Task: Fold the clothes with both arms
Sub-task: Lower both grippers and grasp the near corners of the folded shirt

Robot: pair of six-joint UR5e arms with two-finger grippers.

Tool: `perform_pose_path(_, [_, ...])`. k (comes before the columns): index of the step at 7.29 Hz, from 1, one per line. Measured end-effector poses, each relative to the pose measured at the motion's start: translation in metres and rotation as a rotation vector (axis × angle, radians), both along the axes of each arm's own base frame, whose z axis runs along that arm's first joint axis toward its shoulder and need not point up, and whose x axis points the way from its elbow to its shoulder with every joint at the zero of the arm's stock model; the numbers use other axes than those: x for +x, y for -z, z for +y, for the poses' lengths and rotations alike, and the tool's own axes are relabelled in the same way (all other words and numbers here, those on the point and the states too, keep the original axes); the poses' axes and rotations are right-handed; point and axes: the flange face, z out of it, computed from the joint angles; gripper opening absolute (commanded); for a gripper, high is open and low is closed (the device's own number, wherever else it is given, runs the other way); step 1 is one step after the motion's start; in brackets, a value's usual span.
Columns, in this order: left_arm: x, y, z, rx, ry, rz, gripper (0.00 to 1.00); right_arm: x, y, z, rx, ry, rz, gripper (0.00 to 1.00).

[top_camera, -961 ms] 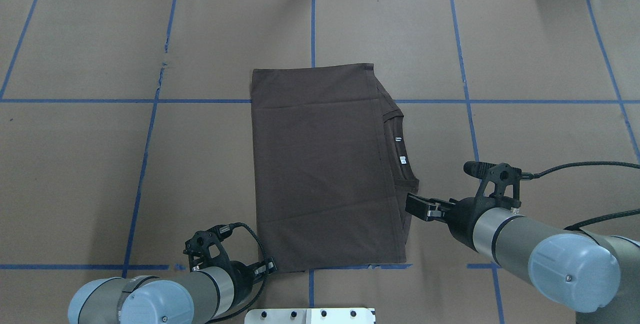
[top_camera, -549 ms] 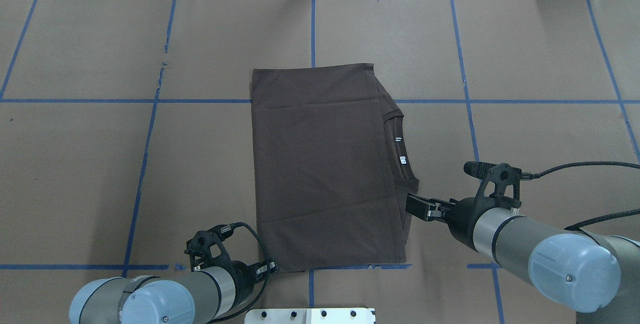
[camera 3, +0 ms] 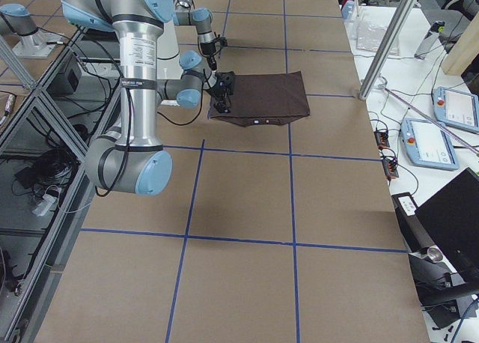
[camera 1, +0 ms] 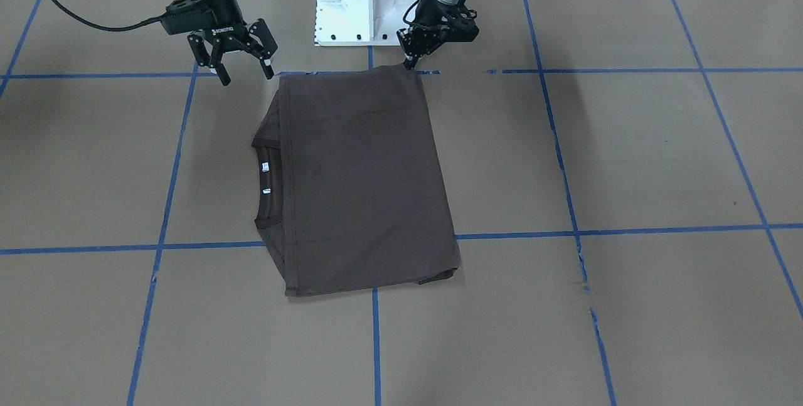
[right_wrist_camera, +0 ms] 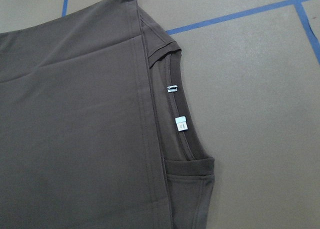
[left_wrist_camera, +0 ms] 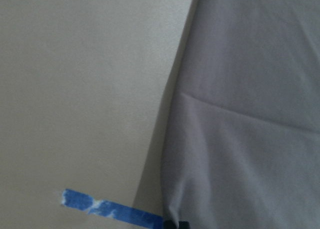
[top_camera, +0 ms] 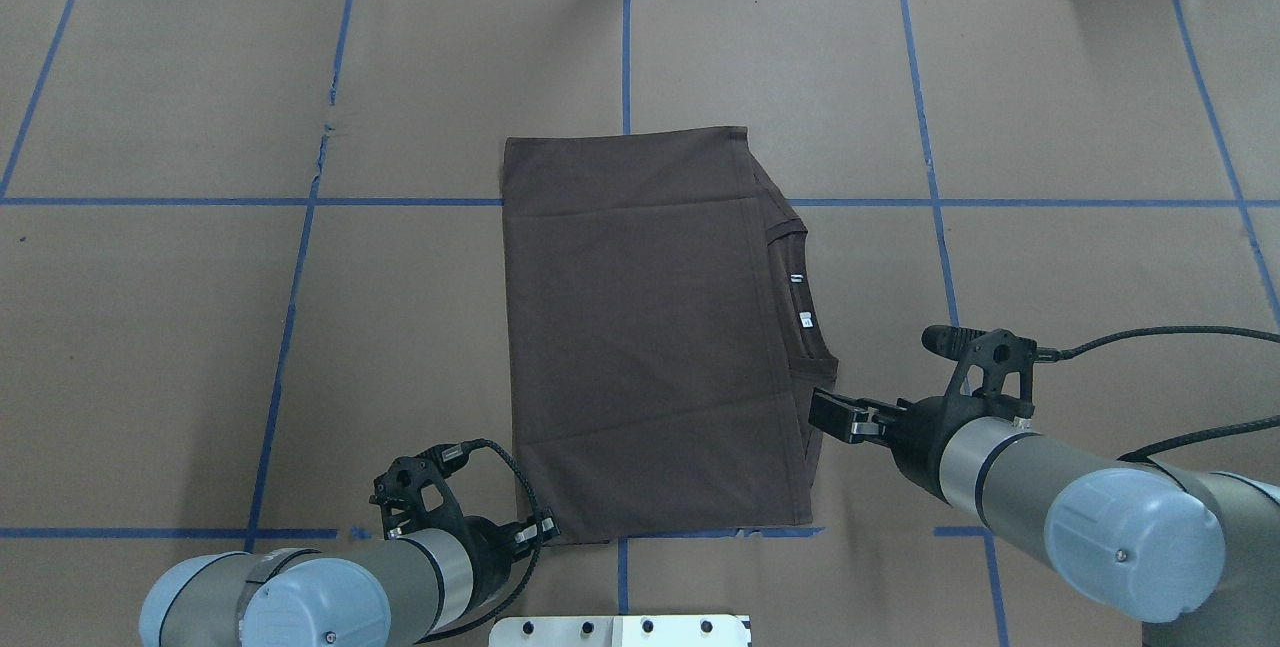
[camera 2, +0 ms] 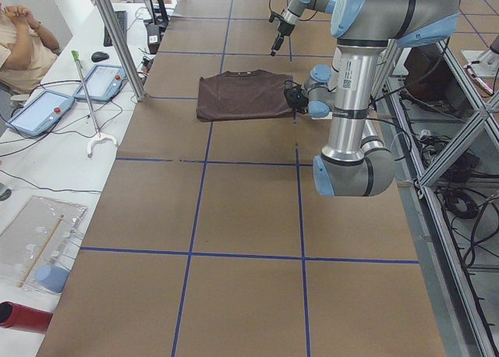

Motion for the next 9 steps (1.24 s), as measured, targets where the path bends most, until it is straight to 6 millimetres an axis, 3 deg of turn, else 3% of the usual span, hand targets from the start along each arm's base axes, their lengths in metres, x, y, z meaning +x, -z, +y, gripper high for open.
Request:
perform_pose_path(3, [0.001,0.026,-0.002,-0.004,0.004,0.051,0.0,-0.052,0.017,-0.01,-0.128,-0.099,0.08,0.92])
perform_pose_path(5, [0.001,0.03,-0.002,-0.004,0.003,0.059,0.0,-0.083,0.004,-0.008,-0.169,-0.146,0.138,0.91])
perform_pose_path(9, [0.001,0.031,-0.002,-0.004,0.001,0.064,0.0,-0.098,-0.005,0.01,-0.17,-0.152,0.168,0.78])
